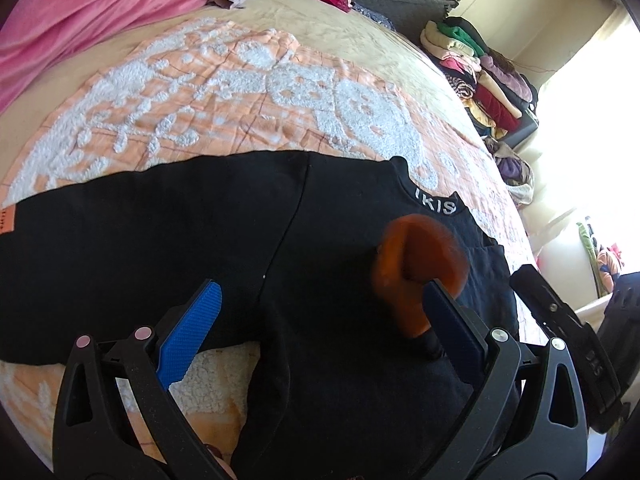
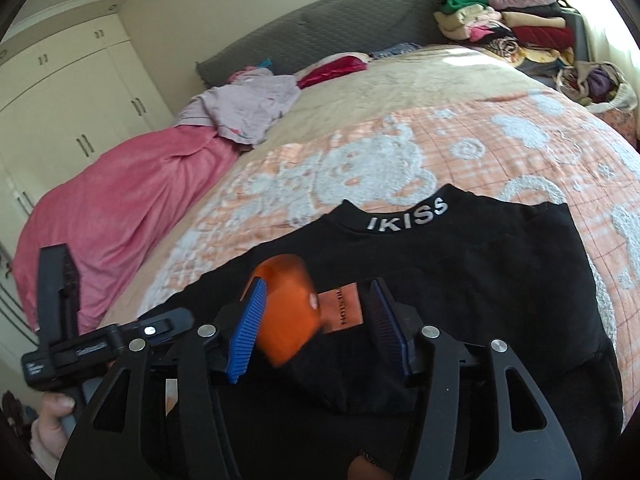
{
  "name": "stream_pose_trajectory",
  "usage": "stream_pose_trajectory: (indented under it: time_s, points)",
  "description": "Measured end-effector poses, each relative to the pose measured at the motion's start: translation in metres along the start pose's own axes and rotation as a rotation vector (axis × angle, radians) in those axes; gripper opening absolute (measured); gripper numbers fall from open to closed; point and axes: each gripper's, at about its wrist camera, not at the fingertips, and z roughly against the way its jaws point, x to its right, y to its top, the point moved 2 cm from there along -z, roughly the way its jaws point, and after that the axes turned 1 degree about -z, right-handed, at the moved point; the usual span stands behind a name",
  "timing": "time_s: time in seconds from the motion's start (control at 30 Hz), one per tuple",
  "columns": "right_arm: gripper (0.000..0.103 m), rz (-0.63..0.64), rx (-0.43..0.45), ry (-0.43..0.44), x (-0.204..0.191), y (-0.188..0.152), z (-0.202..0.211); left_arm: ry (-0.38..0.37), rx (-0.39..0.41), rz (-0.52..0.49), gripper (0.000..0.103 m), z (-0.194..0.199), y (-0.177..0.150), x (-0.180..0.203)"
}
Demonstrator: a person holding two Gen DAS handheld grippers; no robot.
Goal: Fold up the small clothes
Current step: 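Lift the sleeve with the right gripper and carry it across the shirt body, then lower the cuff onto the shirt body and open the right gripper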
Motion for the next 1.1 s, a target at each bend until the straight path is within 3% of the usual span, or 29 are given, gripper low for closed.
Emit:
stream_pose_trajectory:
  time_s: [0.23,0.33,0.37,0.47,0.67,0.8,0.87,0.93,0.97,1.1]
  points:
    - [0.059,-0.061,-0.009,-0.048,0.025,-0.006,0.009,-0.099,-0.024,0.027,0.094,-0.011,-0.007,0.006]
    - [0.064,-0.092,-0.009,-0.071,0.038,-0.009,0.014,-0.137,-0.033,0.027,0.092,-0.017,-0.011,0.014]
    - [0.064,-0.106,-0.007,-0.077,0.044,-0.011,0.016,-0.142,-0.041,0.023,0.086,-0.020,-0.012,0.017]
    - [0.064,-0.132,0.001,-0.093,0.059,-0.014,0.025,-0.149,-0.072,0.032,0.069,-0.030,-0.016,0.024]
    - [0.064,-0.179,0.016,-0.121,0.085,-0.020,0.039,-0.098,-0.103,0.025,0.069,-0.051,-0.023,0.036]
    - [0.064,-0.212,0.013,-0.141,0.102,-0.025,0.045,-0.046,-0.078,-0.006,0.043,-0.057,-0.025,0.043]
    - [0.064,-0.228,0.014,-0.151,0.111,-0.028,0.049,-0.036,-0.057,-0.017,0.036,-0.057,-0.024,0.046]
    - [0.064,-0.245,0.015,-0.165,0.121,-0.030,0.053,-0.026,-0.031,-0.045,0.015,-0.055,-0.021,0.050]
    - [0.064,-0.250,0.015,-0.172,0.124,-0.031,0.054,-0.031,-0.026,-0.052,0.009,-0.054,-0.019,0.052]
    - [0.064,-0.277,0.023,-0.194,0.138,-0.031,0.060,-0.041,0.010,-0.108,0.005,-0.041,-0.006,0.060]
